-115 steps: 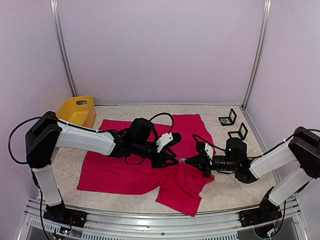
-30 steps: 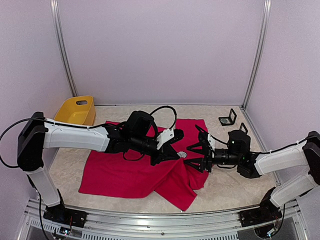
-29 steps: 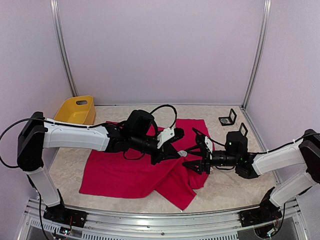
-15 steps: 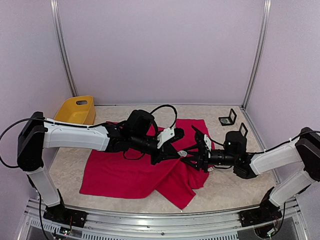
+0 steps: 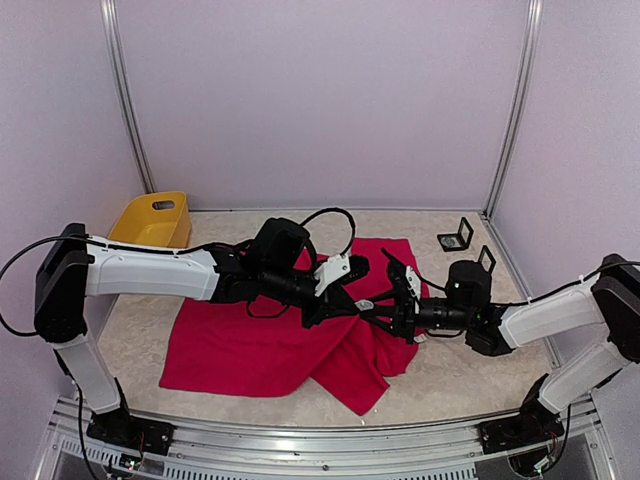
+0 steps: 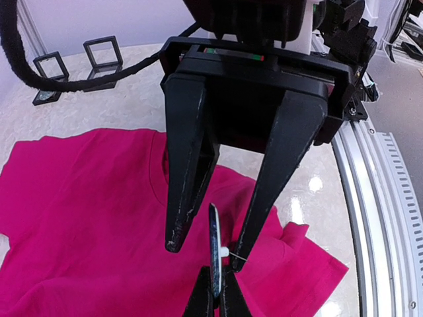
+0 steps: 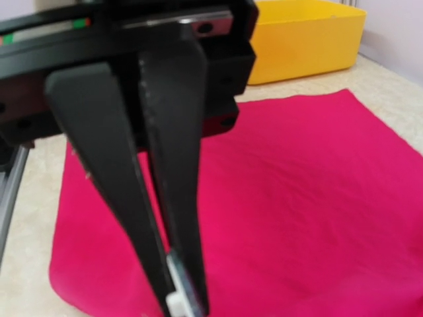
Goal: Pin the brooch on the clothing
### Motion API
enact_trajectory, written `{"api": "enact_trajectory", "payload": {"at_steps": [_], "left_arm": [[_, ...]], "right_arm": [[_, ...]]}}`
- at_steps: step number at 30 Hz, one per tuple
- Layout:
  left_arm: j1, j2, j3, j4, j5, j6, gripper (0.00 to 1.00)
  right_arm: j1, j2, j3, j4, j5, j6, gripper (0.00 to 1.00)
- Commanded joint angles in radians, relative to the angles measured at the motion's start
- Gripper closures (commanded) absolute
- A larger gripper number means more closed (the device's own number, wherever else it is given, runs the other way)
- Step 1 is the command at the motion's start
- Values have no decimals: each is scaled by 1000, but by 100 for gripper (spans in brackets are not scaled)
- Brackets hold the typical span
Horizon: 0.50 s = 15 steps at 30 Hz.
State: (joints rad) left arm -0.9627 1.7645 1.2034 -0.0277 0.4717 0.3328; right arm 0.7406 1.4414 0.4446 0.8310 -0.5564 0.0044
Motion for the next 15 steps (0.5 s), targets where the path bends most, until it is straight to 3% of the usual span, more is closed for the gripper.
{"api": "enact_trajectory", "payload": {"at_steps": [1, 15], "left_arm": [[-31, -6, 30, -35, -10, 43, 100], [-58, -5, 21, -56, -56, 109, 100]], "right_arm": [[-20, -30, 54, -27, 10, 53, 75], [-59, -2, 102, -80, -12, 144, 79]]}}
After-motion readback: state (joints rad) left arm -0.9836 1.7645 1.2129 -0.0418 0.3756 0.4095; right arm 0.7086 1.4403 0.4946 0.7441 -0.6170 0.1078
